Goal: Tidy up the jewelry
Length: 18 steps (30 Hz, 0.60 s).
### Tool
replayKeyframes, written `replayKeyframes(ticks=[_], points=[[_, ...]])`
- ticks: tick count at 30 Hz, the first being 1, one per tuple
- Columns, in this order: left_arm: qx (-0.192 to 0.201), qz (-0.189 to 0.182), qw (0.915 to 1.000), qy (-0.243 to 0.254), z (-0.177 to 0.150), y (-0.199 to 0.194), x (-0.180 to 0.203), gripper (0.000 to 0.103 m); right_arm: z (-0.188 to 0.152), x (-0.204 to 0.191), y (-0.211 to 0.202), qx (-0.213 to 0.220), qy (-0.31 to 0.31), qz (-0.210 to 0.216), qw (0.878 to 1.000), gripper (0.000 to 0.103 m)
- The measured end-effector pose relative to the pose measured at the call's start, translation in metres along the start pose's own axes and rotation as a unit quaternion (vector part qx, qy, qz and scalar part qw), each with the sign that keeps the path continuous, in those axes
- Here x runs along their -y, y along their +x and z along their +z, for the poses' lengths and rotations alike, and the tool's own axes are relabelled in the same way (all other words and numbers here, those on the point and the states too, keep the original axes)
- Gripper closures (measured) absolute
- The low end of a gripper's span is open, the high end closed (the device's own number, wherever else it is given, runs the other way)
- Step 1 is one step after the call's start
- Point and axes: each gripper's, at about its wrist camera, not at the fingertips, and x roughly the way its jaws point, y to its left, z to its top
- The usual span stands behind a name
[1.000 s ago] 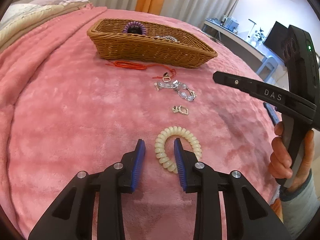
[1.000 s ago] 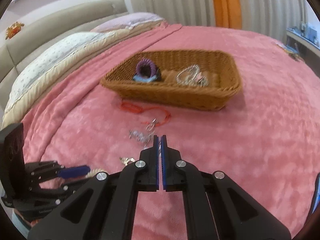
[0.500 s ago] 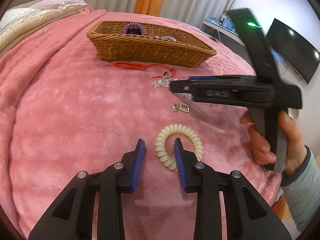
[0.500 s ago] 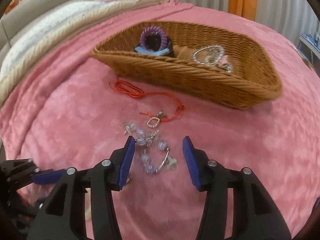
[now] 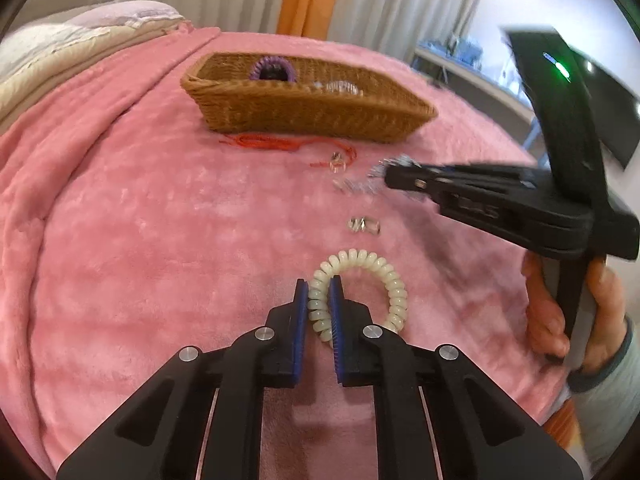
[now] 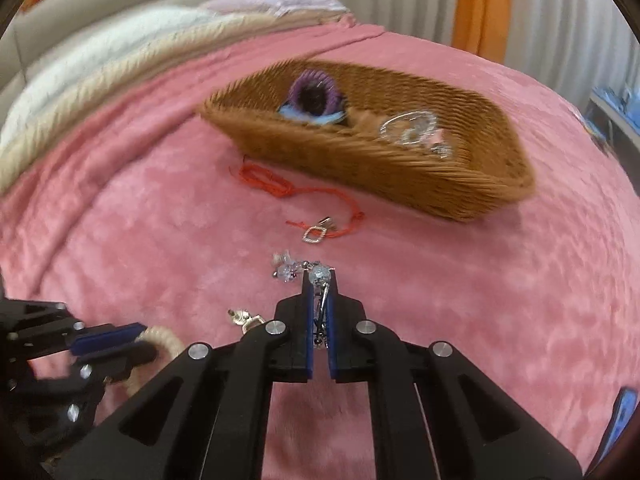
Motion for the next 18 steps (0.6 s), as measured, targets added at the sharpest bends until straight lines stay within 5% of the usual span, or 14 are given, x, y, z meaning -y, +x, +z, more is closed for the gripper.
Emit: replayKeyframes(ticks=[10,18], points=[[0.075,0.000,0.9972,-0.005,0.041,-0.043,0.001,0.094,0.028,0.020,-0.079,0.072,0.034,0.013,0.997,0.099],[0.136,0.009,0.9906,0.016,0.114,-0.058,0.000,0.094,0.081,0.039,-0.093,0.115,0.045,0.001,0.992,0.099]])
